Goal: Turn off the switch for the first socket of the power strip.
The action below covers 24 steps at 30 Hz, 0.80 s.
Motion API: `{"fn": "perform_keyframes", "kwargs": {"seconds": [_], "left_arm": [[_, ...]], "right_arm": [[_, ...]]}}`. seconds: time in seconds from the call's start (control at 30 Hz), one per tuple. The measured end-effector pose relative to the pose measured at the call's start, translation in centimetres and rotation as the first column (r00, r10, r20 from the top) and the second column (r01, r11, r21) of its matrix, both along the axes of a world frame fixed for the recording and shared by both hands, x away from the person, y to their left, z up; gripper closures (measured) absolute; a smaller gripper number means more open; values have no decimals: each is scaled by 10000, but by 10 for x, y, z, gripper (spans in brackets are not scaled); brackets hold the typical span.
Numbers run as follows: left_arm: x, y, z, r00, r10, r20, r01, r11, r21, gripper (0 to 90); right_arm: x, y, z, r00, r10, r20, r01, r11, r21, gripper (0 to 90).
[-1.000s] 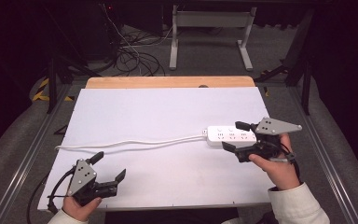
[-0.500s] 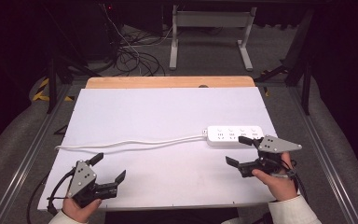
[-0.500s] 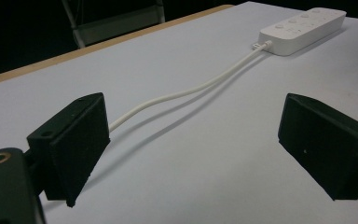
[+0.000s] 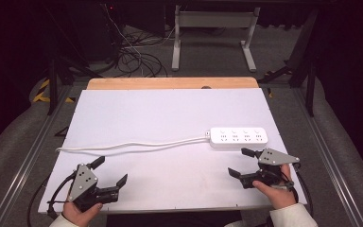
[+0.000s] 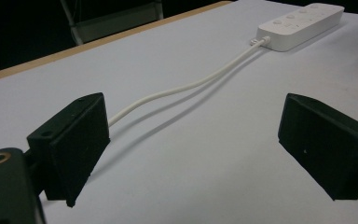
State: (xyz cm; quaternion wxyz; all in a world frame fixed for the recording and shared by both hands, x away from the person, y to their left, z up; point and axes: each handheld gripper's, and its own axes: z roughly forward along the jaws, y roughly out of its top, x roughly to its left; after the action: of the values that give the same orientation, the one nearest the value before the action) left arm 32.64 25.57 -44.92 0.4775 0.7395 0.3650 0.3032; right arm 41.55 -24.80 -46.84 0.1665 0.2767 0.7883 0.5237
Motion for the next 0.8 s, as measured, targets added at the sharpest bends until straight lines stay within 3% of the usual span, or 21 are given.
{"fn": "perform_keyframes", "kwargs": {"seconds": [0.2, 0.43, 0.8], "left_arm": [[0, 0, 0, 10000, -33, 52, 33, 9999, 101, 91], [2, 0, -1, 10000, -30, 52, 29, 9998, 207, 91], [1, 0, -1, 9999, 11, 101, -12, 9999, 160, 91]], "right_arm": [[-6, 5, -14, 9996, -21, -286, 12, 9995, -326, 93], [-8, 9, -16, 9984, 45, -555, -55, 9998, -179, 98], [-8, 8, -14, 9992, 10, -397, -17, 9998, -178, 98]]}}
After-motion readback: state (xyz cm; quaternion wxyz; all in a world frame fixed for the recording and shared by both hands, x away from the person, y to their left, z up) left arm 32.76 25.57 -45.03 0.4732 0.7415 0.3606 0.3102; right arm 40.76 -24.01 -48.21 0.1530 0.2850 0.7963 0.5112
